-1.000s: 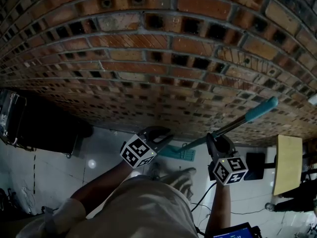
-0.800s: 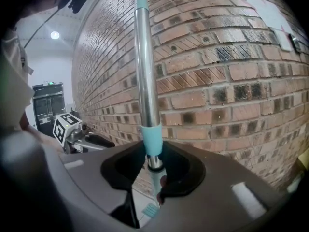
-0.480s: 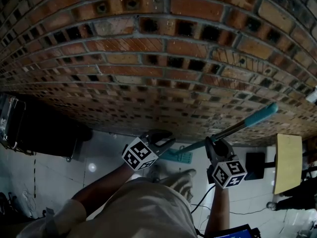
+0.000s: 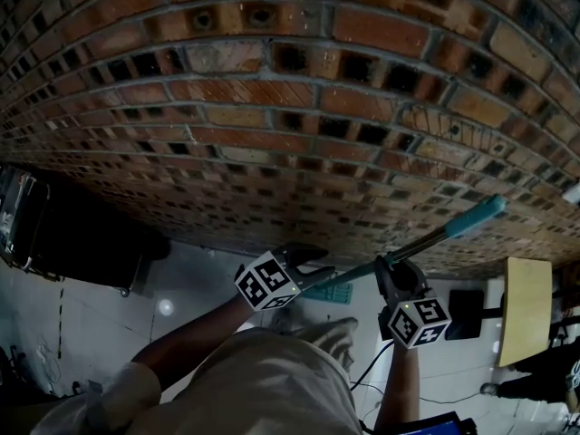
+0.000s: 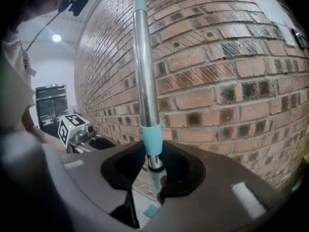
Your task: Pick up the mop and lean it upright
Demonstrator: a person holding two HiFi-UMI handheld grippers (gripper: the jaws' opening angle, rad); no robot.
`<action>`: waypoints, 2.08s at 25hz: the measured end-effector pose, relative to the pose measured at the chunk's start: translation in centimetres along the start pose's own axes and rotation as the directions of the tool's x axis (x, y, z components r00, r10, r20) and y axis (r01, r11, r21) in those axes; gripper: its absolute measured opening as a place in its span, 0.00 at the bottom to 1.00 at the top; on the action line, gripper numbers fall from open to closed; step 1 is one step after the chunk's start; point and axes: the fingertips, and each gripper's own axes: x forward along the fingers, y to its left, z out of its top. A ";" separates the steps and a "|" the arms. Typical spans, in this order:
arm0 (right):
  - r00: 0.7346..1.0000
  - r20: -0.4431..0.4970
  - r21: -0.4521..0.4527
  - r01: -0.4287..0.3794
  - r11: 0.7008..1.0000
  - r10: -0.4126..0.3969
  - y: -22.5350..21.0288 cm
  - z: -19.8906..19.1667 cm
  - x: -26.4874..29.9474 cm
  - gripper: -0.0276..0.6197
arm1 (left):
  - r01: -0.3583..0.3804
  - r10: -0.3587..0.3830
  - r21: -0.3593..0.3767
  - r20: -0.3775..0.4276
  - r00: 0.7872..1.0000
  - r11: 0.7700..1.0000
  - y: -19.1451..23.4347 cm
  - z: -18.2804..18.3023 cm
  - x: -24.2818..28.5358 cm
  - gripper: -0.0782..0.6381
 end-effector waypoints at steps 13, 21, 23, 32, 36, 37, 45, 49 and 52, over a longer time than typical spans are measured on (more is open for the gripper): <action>0.994 -0.012 -0.062 -0.105 0.993 0.104 3.1 2.0 3.0 0.22 | 0.093 -0.090 0.080 -0.036 0.995 0.992 -1.3 1.7 3.5 0.41; 0.992 -0.036 -0.082 -0.122 0.989 0.119 4.0 0.9 5.1 0.22 | 0.026 -0.024 0.055 -0.050 0.998 0.998 1.1 0.1 1.8 0.41; 0.993 -0.039 -0.077 -0.114 0.990 0.111 3.8 0.2 5.6 0.22 | 0.001 0.001 0.041 -0.054 0.999 0.999 1.9 -0.6 1.0 0.41; 0.996 -0.061 -0.039 -0.074 0.996 0.072 2.2 -3.6 7.9 0.22 | -0.124 0.121 -0.042 -0.063 0.991 0.991 4.9 -3.8 -2.3 0.40; 0.995 -0.074 -0.023 -0.062 0.998 0.060 1.4 -5.1 8.9 0.22 | -0.183 0.178 -0.089 -0.061 0.982 0.979 6.2 -5.0 -3.5 0.38; 0.995 -0.077 -0.020 -0.059 0.998 0.058 1.3 -5.5 9.1 0.22 | -0.195 0.190 -0.098 -0.060 0.980 0.976 6.5 -5.2 -3.8 0.37; 0.993 -0.112 -0.011 -0.049 0.999 0.048 0.4 -8.3 10.9 0.22 | -0.248 0.244 -0.109 -0.042 0.969 0.963 7.8 -5.8 -5.3 0.29; 0.989 -0.138 -0.010 -0.049 0.999 0.047 0.2 -10.2 11.8 0.22 | -0.273 0.269 -0.121 -0.049 0.962 0.954 8.4 -6.4 -5.9 0.21; 0.987 -0.154 -0.010 -0.045 0.999 0.043 -0.2 -11.5 12.5 0.22 | -0.305 0.295 -0.144 -0.083 0.952 0.942 9.1 -7.5 -6.3 0.13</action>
